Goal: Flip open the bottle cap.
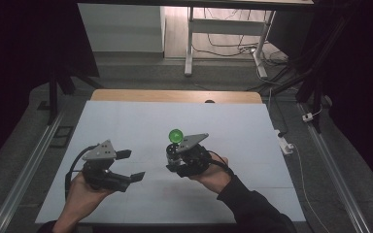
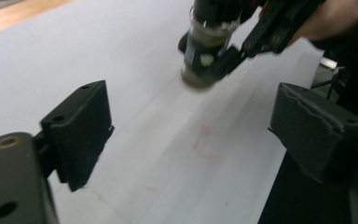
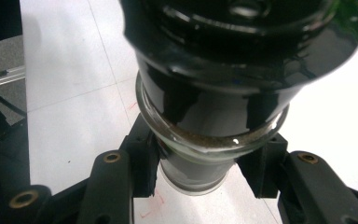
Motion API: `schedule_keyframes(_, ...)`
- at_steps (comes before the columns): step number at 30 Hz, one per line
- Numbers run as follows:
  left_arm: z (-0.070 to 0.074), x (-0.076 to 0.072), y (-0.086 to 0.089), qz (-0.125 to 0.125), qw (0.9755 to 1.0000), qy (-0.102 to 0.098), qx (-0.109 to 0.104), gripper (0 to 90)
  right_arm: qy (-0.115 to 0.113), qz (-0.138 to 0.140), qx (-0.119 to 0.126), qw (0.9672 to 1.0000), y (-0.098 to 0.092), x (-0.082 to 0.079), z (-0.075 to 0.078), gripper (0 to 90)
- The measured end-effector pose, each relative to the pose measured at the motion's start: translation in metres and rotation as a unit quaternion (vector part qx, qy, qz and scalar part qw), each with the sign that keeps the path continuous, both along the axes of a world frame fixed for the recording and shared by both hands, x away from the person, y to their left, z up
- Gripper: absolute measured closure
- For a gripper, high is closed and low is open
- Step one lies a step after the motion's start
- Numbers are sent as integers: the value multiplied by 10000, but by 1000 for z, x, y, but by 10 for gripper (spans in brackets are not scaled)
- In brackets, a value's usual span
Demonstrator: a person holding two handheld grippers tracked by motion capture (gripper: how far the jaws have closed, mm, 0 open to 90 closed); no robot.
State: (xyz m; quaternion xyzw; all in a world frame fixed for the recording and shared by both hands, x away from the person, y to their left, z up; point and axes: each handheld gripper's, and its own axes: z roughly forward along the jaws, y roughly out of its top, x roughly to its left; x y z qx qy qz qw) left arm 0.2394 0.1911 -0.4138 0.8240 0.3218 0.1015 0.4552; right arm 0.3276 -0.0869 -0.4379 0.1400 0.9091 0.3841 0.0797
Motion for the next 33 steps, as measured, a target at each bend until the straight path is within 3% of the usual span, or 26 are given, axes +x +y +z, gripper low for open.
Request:
schedule_keyframes(13,-24,-26,29,296,9990,291,-154,46,-2,-55,6,10000,-1,1,0,528)
schedule_keyframes(22,-42,-40,45,572,9978,306,92,0,-28,-87,24,10000,-1,2,0,528)
schedule_keyframes(33,-58,-56,61,759,9961,413,177,0,-38,-98,9,9999,-2,2,1,528)
